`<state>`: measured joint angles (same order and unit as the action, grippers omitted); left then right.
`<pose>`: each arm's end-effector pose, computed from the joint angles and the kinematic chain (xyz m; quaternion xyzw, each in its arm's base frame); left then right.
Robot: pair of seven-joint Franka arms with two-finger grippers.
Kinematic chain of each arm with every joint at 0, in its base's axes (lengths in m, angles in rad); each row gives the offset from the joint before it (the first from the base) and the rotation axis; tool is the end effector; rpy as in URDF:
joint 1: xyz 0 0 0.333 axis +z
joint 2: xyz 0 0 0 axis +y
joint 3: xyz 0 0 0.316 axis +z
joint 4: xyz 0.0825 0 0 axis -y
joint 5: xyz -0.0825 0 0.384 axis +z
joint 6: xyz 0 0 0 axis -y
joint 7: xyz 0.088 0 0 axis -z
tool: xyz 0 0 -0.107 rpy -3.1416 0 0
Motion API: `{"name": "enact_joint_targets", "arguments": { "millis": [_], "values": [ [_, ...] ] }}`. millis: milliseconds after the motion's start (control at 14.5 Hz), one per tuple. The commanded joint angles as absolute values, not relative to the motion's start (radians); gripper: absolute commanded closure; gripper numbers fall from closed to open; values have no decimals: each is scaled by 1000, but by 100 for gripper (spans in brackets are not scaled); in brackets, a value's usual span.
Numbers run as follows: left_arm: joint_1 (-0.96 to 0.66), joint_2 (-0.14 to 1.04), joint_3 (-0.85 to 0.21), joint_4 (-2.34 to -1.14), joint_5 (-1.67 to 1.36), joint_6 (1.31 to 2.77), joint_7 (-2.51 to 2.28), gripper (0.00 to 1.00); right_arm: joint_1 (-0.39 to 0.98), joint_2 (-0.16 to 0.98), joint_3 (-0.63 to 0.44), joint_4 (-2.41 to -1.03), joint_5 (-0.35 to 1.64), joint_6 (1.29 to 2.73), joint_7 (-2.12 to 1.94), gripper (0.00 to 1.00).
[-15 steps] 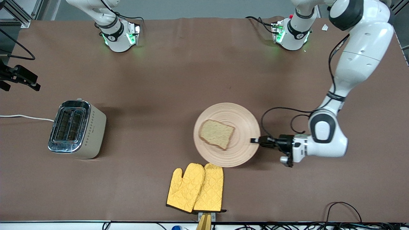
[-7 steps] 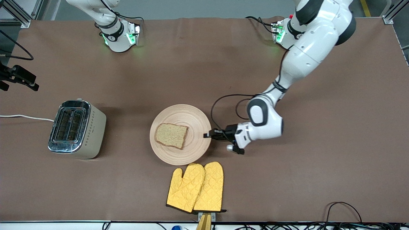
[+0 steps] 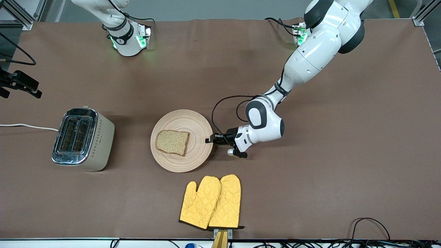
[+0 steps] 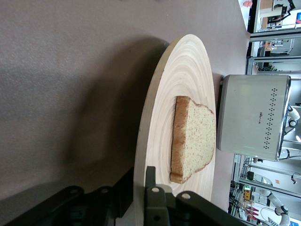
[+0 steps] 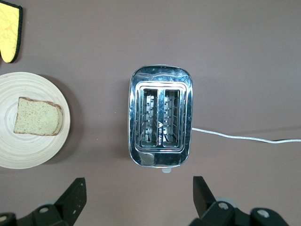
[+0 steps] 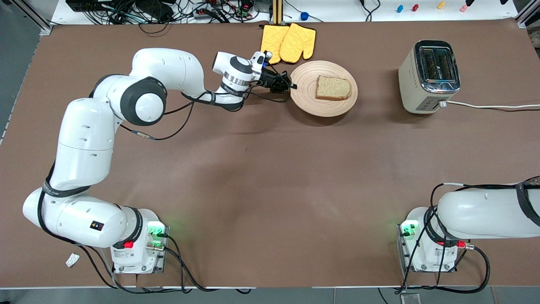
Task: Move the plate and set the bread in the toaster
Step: 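Slide the plate toward the toaster with the left gripper, then release the plate and withdraw the left gripper while the right gripper reaches the bread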
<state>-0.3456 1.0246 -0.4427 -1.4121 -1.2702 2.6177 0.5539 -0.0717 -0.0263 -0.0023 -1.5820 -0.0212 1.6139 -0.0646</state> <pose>0.5749 -0.4514 0.1279 0.8682 0.0197 -0.0075 0.4958 0.5493 -0.0429 0.6377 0.9995 -0.0045 0.0283 0.0126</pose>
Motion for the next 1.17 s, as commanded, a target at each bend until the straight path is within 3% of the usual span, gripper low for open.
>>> {"name": "enact_joint_targets", "arguments": {
  "millis": [0,344,757,1101],
  "values": [
    [-345,1020,-446,-1385,-1302,2615,551,1,-91,-17,8,-1569,-25,1603,-74,0],
    [-264,973,-440,-1417,-1185,2567,457,0,-81,-17,11,-1577,-23,1603,-64,0],
    [47,867,-446,-1427,-670,2180,230,0,-19,4,15,-1601,61,1598,107,0],
    [181,703,-437,-1427,-317,2030,183,0,63,143,14,-1670,58,1809,230,0]
  ]
}}
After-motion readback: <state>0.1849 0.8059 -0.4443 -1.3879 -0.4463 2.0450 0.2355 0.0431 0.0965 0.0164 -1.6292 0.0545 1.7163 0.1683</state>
